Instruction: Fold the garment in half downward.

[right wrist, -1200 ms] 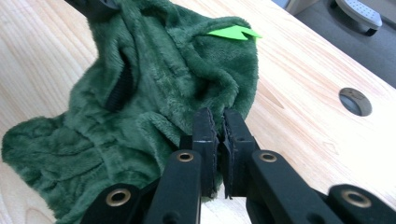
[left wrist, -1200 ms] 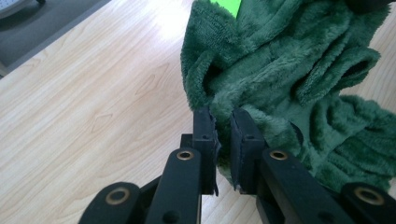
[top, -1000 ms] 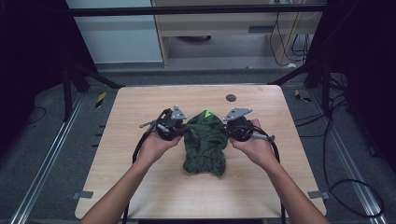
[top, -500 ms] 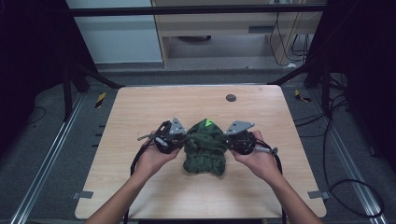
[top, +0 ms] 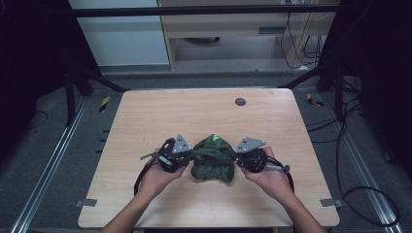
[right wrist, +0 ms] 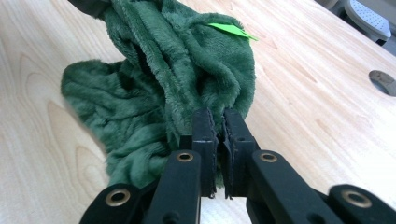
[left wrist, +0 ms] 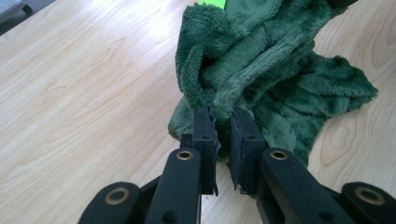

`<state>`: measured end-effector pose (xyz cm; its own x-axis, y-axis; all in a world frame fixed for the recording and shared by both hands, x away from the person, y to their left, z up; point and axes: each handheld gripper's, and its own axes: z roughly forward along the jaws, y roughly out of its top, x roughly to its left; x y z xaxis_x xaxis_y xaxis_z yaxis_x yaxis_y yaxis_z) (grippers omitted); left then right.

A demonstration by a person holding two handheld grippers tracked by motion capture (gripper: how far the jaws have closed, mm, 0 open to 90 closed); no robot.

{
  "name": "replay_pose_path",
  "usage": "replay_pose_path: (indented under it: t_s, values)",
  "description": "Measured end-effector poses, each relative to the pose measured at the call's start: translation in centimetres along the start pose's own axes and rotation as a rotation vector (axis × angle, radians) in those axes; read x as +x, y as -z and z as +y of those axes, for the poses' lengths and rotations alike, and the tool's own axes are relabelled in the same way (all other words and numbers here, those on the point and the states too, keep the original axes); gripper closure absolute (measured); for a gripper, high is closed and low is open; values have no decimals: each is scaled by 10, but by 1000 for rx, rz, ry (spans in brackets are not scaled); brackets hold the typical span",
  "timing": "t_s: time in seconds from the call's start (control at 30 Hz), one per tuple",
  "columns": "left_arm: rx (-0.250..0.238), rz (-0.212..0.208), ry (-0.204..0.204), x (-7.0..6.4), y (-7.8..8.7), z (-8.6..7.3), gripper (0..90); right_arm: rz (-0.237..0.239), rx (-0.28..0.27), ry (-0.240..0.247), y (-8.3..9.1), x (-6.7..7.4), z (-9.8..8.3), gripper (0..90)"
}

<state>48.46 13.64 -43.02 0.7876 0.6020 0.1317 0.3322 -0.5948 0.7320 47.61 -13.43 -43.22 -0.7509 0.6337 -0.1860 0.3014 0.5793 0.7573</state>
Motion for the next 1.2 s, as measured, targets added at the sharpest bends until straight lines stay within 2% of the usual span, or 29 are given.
replay_pose_path:
  t_s: [0.17, 0.5, 0.73, 1.2]
  values:
    - [11, -6, 0, -6, -3, -10, 817, 7, 9, 13, 0, 10, -8, 852]
    - [41, -6, -21, -17, -9, -27, 816, 28, 7, 33, 0, 20, -19, 852]
    - [46, -5, -12, -21, -13, -36, 814, 43, 16, 60, -1, 30, -29, 848]
    - [62, -16, -17, -28, -19, -48, 811, 53, 34, 71, -4, 36, -43, 849]
